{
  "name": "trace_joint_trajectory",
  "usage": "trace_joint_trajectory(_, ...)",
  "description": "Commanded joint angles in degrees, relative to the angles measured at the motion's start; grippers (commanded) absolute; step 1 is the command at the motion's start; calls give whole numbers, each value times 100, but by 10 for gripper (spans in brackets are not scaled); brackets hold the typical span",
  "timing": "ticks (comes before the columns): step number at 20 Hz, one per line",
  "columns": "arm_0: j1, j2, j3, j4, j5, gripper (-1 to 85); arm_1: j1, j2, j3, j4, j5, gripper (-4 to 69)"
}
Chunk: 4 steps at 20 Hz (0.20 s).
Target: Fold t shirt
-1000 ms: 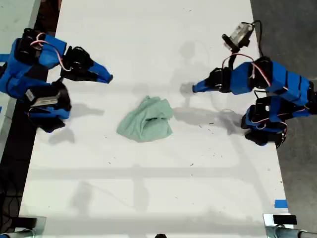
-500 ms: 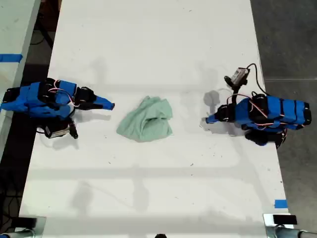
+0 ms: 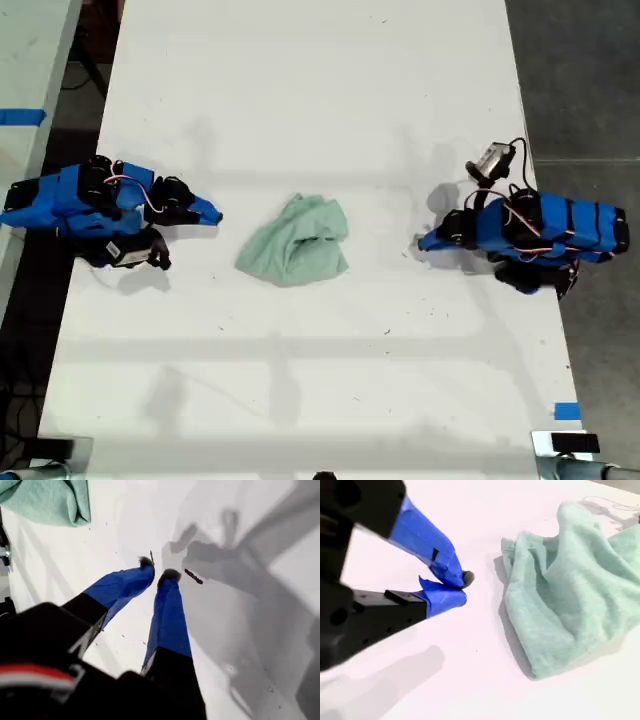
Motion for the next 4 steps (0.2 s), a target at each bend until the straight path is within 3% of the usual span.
trace_joint_trajectory(1,352,44,0,0,-158,-1,-18,53,272,18,-264,56)
trace_joint_trajectory(4,800,44,-18,123,369,35,0,53,272,18,-624,59)
